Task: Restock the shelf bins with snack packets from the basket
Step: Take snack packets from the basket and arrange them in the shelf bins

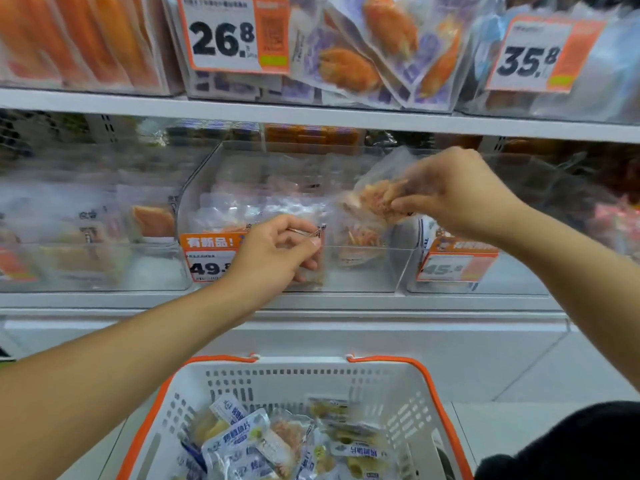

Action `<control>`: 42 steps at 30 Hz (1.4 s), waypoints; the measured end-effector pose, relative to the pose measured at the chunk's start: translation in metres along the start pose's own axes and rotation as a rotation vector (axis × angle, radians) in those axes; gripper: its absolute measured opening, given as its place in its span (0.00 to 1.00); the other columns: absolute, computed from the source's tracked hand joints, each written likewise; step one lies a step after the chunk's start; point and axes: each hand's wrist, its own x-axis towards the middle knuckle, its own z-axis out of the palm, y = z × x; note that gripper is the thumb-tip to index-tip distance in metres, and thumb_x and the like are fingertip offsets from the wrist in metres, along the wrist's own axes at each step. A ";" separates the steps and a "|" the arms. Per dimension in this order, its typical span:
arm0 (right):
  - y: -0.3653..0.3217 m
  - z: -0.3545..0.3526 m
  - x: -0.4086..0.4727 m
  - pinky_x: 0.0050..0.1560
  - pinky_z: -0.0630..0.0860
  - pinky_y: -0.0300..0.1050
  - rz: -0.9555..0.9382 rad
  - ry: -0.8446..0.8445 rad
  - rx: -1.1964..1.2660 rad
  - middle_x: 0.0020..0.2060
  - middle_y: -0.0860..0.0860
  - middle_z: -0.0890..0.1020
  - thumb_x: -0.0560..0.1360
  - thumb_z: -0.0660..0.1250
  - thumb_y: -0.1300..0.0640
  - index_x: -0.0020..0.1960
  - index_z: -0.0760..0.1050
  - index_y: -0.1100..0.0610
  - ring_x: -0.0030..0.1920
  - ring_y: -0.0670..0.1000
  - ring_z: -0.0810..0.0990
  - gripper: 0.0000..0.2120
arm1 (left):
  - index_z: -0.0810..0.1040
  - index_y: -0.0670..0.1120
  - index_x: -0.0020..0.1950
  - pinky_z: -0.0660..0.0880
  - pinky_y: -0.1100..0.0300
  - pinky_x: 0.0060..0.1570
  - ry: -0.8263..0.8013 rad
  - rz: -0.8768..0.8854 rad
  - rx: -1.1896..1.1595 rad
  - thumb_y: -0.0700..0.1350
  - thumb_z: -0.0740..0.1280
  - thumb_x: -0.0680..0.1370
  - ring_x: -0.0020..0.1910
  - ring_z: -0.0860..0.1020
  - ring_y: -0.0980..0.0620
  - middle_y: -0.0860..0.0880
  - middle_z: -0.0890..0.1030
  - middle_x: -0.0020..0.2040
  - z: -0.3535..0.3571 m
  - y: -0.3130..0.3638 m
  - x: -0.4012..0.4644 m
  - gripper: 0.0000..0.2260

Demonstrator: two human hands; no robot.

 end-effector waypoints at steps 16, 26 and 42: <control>0.002 0.071 0.038 0.43 0.72 0.48 0.003 -0.246 -0.526 0.41 0.53 0.74 0.71 0.73 0.54 0.40 0.72 0.51 0.48 0.62 0.79 0.09 | 0.78 0.44 0.48 0.76 0.63 0.28 0.025 0.074 0.111 0.35 0.68 0.78 0.33 0.82 0.53 0.46 0.81 0.40 0.012 -0.011 0.014 0.05; -0.030 0.045 0.000 0.47 0.76 0.55 -0.193 0.107 -0.459 0.48 0.52 0.77 0.75 0.68 0.50 0.54 0.76 0.55 0.50 0.59 0.77 0.12 | 0.80 0.43 0.44 0.75 0.65 0.31 -0.217 0.257 0.369 0.38 0.71 0.77 0.29 0.79 0.56 0.51 0.80 0.31 -0.015 -0.014 0.014 0.03; -0.044 0.361 -0.139 0.63 0.72 0.50 0.012 -1.031 -0.223 0.75 0.53 0.65 0.74 0.68 0.70 0.78 0.60 0.51 0.69 0.58 0.71 0.37 | 0.75 0.51 0.65 0.75 0.48 0.62 -1.057 -0.471 1.413 0.55 0.66 0.79 0.56 0.78 0.49 0.50 0.79 0.56 -0.084 -0.080 -0.039 0.16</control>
